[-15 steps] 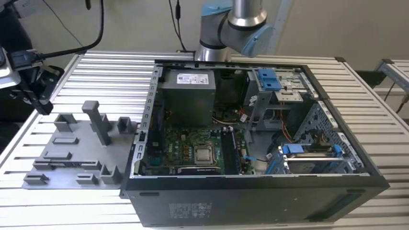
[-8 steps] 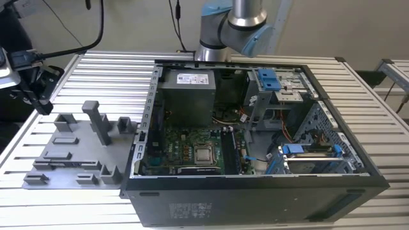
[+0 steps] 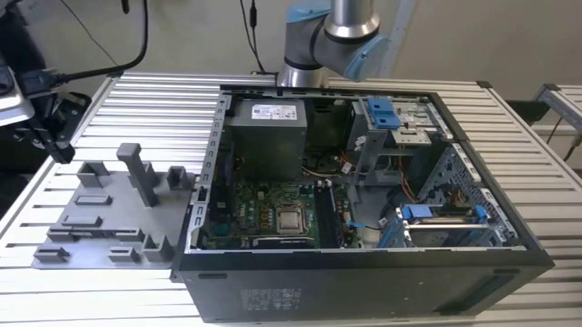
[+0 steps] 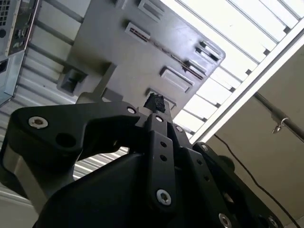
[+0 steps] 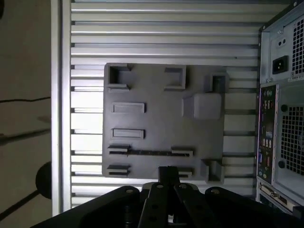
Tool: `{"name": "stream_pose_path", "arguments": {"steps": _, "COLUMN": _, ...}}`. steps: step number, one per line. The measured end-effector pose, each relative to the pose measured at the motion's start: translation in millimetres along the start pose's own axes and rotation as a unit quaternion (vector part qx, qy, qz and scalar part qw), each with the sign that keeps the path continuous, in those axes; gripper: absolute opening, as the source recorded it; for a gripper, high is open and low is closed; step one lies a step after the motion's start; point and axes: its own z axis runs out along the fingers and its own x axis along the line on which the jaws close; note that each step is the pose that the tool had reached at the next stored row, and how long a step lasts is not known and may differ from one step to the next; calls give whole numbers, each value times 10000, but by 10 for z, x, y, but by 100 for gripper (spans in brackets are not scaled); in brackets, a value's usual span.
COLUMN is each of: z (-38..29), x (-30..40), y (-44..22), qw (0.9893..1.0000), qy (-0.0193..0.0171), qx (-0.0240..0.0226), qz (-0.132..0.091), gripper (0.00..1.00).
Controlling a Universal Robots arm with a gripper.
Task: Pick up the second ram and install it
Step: 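Pick up the second ram and move it above second insertion slot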
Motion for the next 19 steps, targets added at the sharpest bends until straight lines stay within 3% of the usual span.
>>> {"name": "stream_pose_path", "arguments": {"steps": 7, "z": 1, "x": 1, "y": 0, "qw": 9992, "qy": 13, "qx": -3, "qz": -409, "gripper": 11}}
{"name": "stream_pose_path", "arguments": {"steps": 19, "z": 1, "x": 3, "y": 0, "qw": 9959, "qy": 30, "qx": -4, "qz": -901, "gripper": 11}}
